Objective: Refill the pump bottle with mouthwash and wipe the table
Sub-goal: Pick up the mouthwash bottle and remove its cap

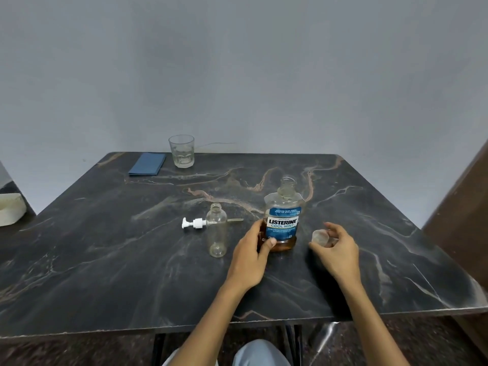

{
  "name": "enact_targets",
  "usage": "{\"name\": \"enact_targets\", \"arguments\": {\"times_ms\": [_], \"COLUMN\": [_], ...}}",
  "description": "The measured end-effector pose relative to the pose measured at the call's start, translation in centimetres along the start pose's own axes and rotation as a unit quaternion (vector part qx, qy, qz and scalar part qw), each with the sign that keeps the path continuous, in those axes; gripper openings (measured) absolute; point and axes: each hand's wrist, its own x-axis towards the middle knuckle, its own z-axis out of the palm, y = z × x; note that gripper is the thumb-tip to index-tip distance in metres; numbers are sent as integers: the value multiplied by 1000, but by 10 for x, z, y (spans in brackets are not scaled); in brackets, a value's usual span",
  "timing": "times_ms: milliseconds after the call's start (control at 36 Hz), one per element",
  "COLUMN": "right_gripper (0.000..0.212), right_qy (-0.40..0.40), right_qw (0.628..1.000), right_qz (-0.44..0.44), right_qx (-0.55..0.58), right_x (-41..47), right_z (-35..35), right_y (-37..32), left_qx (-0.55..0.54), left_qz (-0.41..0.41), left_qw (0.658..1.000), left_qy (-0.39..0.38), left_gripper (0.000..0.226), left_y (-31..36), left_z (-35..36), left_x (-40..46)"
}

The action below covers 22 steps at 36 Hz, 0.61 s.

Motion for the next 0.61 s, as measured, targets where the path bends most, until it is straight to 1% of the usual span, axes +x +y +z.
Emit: {"name": "enact_targets", "arguments": {"times_ms": [167,306,417,472,528,556,611], "right_gripper": [64,65,87,96,94,91,87], "right_qy": [-5,-2,10,33,74,104,167], "right_qw": [1000,999,999,999,997,994,982], "right_qz": [8,12,12,17,3,-17,-86], "right_qx": [-19,-43,-50,-24,-1,9,32], "right_x": [-1,-1,-2,-8,-16,-20,-30], "right_z": [1,3,3,3,1,0,-2], "right_y": [-2,0,-2,-5,-8,-10,-14], "left_qx": [10,11,18,19,19,18,15], "left_qz": [6,8,9,8,8,8,8], "left_qw": [1000,1000,1000,1000,1000,1000,1000], "left_qy": [-8,-12,-14,-15,-19,-21,-23], "left_gripper": [43,43,44,44,45,46,46], "left_y": [3,4,4,4,4,4,4], "left_z": [-1,-2,-2,-2,-2,-3,-3], "left_x": [-1,-2,-2,-2,-2,-2,-2]}}
